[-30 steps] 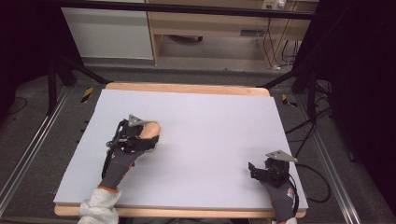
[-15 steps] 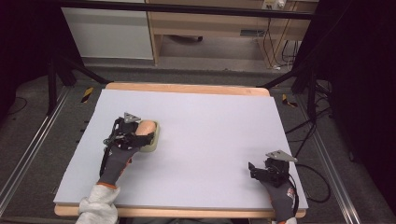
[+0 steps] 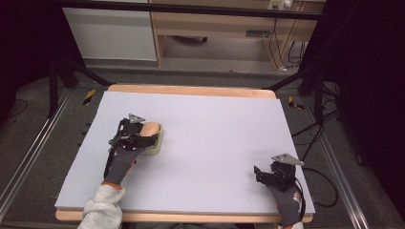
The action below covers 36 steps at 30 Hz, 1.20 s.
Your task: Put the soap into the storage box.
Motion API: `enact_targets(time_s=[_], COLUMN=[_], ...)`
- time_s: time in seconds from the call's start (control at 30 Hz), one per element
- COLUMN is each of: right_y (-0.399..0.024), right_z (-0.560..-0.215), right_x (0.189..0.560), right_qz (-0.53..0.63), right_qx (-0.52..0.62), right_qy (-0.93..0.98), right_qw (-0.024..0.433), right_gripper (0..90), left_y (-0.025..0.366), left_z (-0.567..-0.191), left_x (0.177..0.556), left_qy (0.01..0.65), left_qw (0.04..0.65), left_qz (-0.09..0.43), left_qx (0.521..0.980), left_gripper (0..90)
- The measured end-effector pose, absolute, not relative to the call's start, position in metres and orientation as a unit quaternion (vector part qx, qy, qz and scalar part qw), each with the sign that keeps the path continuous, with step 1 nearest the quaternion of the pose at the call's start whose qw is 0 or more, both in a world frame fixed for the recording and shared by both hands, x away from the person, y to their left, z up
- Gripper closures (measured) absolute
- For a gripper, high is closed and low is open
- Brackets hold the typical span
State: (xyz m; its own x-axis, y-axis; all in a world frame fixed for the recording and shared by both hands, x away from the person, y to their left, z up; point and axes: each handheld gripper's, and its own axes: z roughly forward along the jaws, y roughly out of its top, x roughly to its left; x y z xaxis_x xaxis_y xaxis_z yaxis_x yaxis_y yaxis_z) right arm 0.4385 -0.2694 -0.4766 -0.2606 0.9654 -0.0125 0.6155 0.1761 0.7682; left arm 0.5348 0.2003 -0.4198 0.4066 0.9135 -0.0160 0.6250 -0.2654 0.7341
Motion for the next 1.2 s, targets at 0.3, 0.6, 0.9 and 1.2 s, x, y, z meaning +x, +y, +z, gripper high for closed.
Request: enact_targets(time_s=[0.3, 0.6, 0.9, 1.2], right_y=[-0.27, -0.27, -0.27, -0.269], right_z=[-0.477, -0.477, -0.477, -0.477], right_x=[0.439, 0.439, 0.439, 0.439], right_qz=[0.333, 0.333, 0.334, 0.333], right_qx=[0.548, 0.548, 0.548, 0.549], right_qy=[0.721, 0.721, 0.721, 0.721], right_qw=[0.263, 0.263, 0.262, 0.262], right_gripper=[10.0, 9.9, 10.0, 9.9], left_y=[0.201, 0.203, 0.203, 0.203], left_z=[-0.427, -0.435, -0.442, -0.447], left_x=[0.542, 0.547, 0.55, 0.552], left_qy=[0.503, 0.506, 0.51, 0.512], left_qw=[0.332, 0.328, 0.32, 0.313], left_qz=[0.21, 0.204, 0.203, 0.202], left_qx=[0.769, 0.771, 0.773, 0.774], left_gripper=[31.5, 31.5, 31.5, 31.5])
